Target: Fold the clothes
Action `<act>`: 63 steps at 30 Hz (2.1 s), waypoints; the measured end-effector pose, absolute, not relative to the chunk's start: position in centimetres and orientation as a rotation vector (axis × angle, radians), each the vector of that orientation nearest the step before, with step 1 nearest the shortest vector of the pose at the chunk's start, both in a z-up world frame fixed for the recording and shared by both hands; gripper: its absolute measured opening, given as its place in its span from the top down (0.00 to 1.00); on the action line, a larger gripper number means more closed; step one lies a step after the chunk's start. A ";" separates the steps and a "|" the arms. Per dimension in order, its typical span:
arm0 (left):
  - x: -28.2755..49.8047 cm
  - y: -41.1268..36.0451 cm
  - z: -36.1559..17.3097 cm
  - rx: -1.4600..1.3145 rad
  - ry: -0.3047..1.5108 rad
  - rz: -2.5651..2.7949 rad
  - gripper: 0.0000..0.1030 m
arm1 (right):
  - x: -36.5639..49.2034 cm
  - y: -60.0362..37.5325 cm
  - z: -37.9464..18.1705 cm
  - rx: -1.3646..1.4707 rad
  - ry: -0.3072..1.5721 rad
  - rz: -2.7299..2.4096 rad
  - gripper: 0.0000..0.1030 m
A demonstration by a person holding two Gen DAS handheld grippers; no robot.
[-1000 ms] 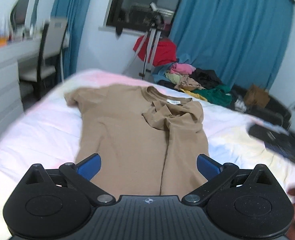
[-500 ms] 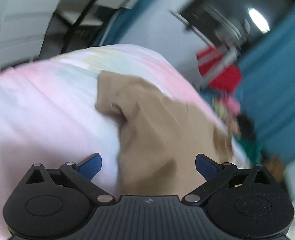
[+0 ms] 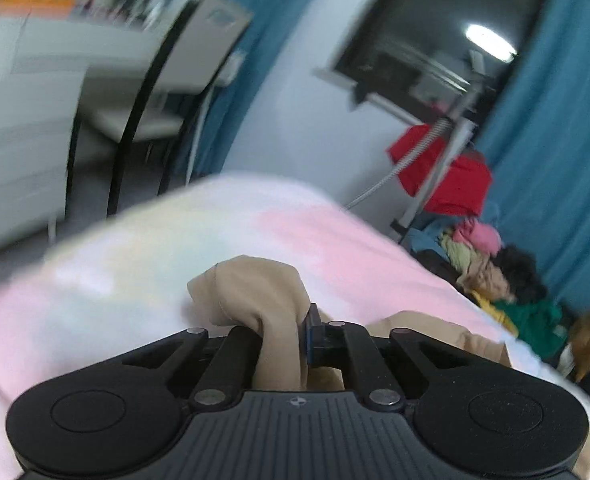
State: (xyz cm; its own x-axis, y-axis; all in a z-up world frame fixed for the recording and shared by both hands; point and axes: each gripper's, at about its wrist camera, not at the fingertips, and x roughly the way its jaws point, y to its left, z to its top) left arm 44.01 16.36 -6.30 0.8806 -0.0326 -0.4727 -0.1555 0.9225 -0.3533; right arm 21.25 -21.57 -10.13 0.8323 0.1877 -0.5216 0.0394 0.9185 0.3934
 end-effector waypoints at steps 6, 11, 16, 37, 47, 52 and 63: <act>42.1 6.0 -0.7 -0.034 0.365 -0.066 0.95 | 20.1 -23.2 -9.0 0.435 0.548 0.044 0.14; 39.4 -5.6 1.8 0.175 0.302 -0.248 0.95 | 19.7 -24.4 -8.8 0.471 0.521 0.024 0.14; 38.9 -14.5 -0.1 0.235 0.392 -0.354 0.94 | 19.3 -25.6 -8.9 0.480 0.499 -0.002 0.14; 15.0 3.0 -0.2 0.020 0.534 -0.246 0.23 | 16.7 -26.5 -8.8 0.499 0.468 0.102 0.14; 5.8 10.2 -3.8 -0.067 0.750 -0.272 0.26 | 11.8 -23.3 -7.2 0.472 0.612 0.186 0.15; 2.3 11.1 -2.8 -0.027 0.683 -0.283 0.23 | 9.2 -21.4 -7.3 0.540 0.679 0.307 0.14; 2.4 17.1 -0.9 -0.226 0.594 -0.131 0.19 | 7.3 -11.2 -14.4 0.719 1.054 0.627 0.29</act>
